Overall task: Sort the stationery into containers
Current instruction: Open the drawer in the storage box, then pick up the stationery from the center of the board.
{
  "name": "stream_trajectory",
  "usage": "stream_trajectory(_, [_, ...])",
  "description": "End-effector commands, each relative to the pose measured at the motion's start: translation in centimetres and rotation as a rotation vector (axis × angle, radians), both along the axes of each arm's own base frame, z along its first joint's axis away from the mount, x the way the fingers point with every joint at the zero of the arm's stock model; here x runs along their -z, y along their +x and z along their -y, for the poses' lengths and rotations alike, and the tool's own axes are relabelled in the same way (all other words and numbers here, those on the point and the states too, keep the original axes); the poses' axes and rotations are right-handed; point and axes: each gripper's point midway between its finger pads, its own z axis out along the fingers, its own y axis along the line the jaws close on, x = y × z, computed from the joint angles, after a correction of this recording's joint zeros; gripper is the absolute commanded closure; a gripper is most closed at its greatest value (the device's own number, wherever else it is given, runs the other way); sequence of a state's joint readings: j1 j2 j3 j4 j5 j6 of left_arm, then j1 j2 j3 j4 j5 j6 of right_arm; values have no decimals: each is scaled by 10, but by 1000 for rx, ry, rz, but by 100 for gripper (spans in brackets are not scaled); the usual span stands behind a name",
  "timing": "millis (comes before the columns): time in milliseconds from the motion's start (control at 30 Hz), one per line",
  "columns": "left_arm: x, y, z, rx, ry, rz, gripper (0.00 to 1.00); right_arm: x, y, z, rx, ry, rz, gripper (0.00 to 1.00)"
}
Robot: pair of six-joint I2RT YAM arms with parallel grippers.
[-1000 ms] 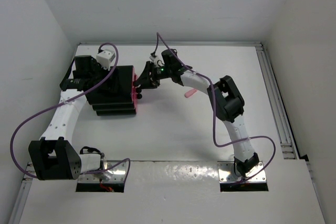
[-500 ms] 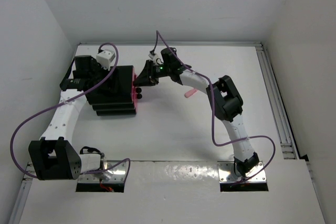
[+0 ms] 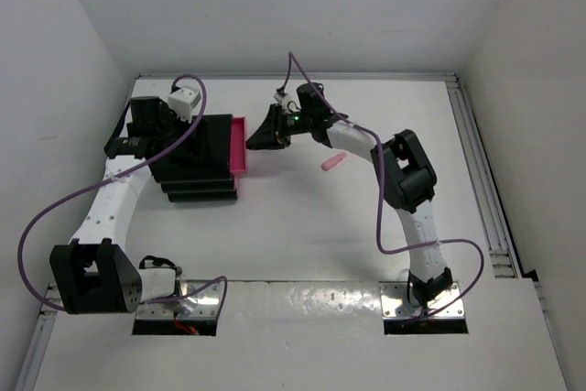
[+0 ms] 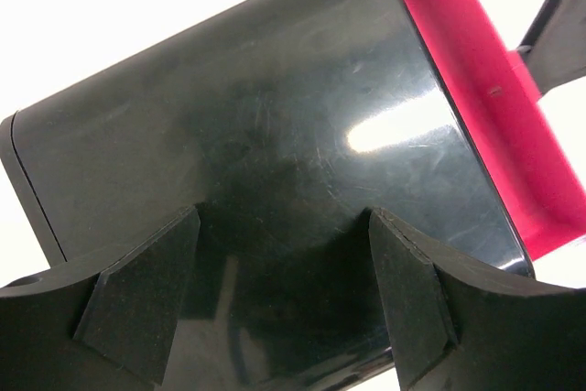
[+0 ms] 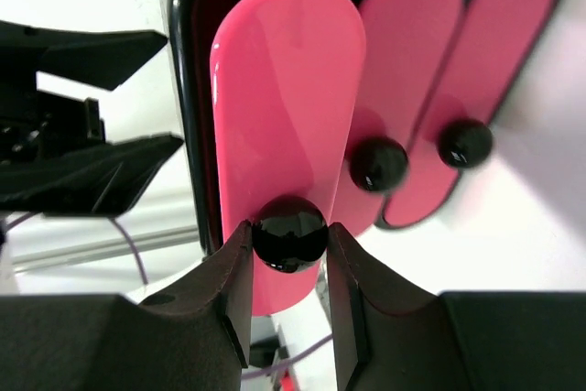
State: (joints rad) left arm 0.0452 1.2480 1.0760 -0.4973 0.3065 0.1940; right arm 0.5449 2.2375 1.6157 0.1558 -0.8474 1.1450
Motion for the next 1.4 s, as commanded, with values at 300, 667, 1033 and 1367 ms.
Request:
stream_trajectory(300, [46,-28,-13,-42,27,-195,19,-16,-2,46,22,0,33,100])
stream_trajectory(667, [44,-26,-12,-42,13,-188,19,-13,0,53,33,-32,27,36])
stream_trajectory(1033, [38,-23,-12,-41,14,-168,19,1,27,149,120,-357,186,36])
stream_trajectory(1367, [41,-20,-11,-35,8,-169,19,41,16,261,173,-1002,284,50])
